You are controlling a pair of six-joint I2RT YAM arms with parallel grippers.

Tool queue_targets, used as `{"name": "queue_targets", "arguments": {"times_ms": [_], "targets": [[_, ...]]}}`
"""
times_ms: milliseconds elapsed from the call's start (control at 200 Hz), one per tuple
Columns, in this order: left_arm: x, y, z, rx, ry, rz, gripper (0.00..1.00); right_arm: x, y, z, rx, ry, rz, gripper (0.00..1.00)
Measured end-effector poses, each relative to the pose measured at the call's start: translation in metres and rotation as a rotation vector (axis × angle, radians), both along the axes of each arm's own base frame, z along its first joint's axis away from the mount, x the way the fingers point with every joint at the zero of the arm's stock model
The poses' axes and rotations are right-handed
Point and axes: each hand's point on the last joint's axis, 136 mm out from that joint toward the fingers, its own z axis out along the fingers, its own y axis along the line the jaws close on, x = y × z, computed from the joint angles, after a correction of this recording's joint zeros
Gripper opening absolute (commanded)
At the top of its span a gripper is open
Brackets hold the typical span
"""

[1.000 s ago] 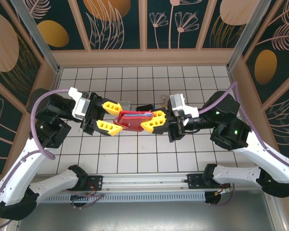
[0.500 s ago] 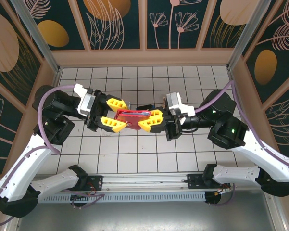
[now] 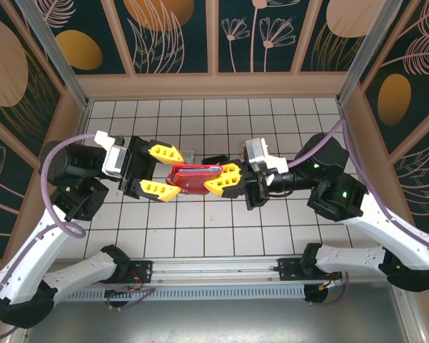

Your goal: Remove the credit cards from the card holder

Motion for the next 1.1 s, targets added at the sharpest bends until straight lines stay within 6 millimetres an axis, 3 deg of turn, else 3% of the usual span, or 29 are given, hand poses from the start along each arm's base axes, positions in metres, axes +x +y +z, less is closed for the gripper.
{"name": "queue_targets", "arguments": {"times_ms": [340, 630, 806, 921, 1096], "targets": [[-0.005, 0.004, -0.001, -0.011, -0.011, 0.004, 0.56, 0.0, 0.0, 0.0, -0.003, 0.016, 0.003, 0.0], [-0.008, 0.001, -0.019, 0.065, 0.001, -0.04, 0.58, -0.004, -0.001, 0.0, -0.005, 0.017, 0.026, 0.0], [-0.01, 0.002, -0.021, 0.082, -0.007, -0.052, 0.54, -0.007, -0.004, 0.002, 0.001, 0.014, 0.039, 0.0], [-0.011, 0.002, -0.02, 0.081, -0.015, -0.051, 0.46, -0.012, -0.008, 0.005, 0.012, 0.008, 0.061, 0.0], [-0.008, 0.0, -0.017, 0.078, -0.021, -0.047, 0.45, -0.017, -0.009, 0.008, 0.021, 0.006, 0.084, 0.0]]}}
